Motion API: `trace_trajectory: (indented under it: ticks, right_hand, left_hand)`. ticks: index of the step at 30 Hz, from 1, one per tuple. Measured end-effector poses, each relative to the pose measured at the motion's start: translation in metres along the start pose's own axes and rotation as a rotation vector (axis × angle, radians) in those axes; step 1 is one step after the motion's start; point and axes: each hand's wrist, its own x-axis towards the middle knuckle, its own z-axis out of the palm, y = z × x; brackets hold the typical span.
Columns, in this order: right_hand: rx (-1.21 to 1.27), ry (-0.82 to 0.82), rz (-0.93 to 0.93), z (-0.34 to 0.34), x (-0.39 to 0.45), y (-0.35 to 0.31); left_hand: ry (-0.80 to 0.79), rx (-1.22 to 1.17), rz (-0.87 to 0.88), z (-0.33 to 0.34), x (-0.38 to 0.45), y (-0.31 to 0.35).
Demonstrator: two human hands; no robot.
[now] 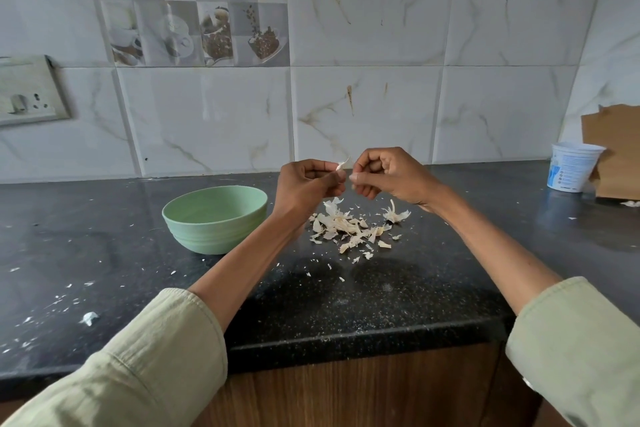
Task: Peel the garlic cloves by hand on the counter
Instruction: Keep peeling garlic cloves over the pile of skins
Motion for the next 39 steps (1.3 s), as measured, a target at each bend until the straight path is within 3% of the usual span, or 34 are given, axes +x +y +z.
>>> trace_trajectory:
  ticks: [7, 9, 14, 26, 29, 32, 39]
  right_hand:
    - [-0.142, -0.380, 0.172, -0.008, -0.007, -0.002]
    - [-0.174, -0.356, 0.190, -0.008, -0.007, -0.002]
    - [-0.102, -0.098, 0.137, -0.006, -0.002, 0.006]
    - [-0.174, -0.051, 0.050, 0.000, 0.004, 0.015]
    - [-0.375, 0.018, 0.075, -0.003, 0.003, 0.024]
    - [-0.619, -0.056, 0.142, -0.002, 0.002, 0.036]
    - [-0.686, -0.090, 0.165, 0.002, 0.004, 0.039]
  left_hand:
    - [-0.078, 0.247, -0.025, 0.001, 0.001, -0.005]
    - [-0.098, 0.306, -0.018, 0.002, 0.000, -0.006]
    - [-0.121, 0.377, 0.012, 0.003, -0.001, -0.006]
    - [-0.074, 0.585, 0.239, 0.005, -0.002, -0.009]
    - [-0.054, 0.679, 0.230, 0.004, 0.001, -0.013]
    - [-0.040, 0.761, 0.229, 0.003, 0.002, -0.014]
    - [-0.080, 0.836, 0.248, 0.004, 0.000, -0.014]
